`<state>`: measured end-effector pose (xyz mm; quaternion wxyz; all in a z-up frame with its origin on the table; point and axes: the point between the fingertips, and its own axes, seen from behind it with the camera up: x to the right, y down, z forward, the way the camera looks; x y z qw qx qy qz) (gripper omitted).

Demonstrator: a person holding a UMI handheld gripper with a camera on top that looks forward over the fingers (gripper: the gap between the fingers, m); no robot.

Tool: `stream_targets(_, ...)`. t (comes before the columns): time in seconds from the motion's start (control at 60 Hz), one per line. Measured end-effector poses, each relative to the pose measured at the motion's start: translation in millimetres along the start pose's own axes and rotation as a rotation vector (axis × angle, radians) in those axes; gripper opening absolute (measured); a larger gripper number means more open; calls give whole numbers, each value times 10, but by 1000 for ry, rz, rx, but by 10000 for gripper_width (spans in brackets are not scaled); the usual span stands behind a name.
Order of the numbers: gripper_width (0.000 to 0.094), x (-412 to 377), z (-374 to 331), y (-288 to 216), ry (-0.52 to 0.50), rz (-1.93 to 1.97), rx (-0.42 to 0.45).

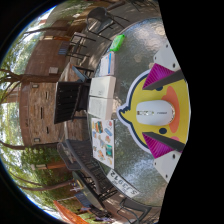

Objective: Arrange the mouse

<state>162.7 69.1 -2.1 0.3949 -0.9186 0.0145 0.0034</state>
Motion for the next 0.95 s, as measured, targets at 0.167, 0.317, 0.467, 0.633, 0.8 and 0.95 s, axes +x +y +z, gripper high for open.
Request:
stream_targets(0.167,854,-23,-659,-220,34,-39,63)
stream_targets(0.317,856,-143,-1487,-197,66,-44,95)
stream_targets(0.467,861,-293,-2313,-31,112,-48,122)
stream_targets(0.633,860,-475,-2988,228,134,-43,134)
stream_targets(0.8,859,-603,-3369,393,150,-42,155)
stream_targets(0.95,854,-638,-3516,445,164,-39,157)
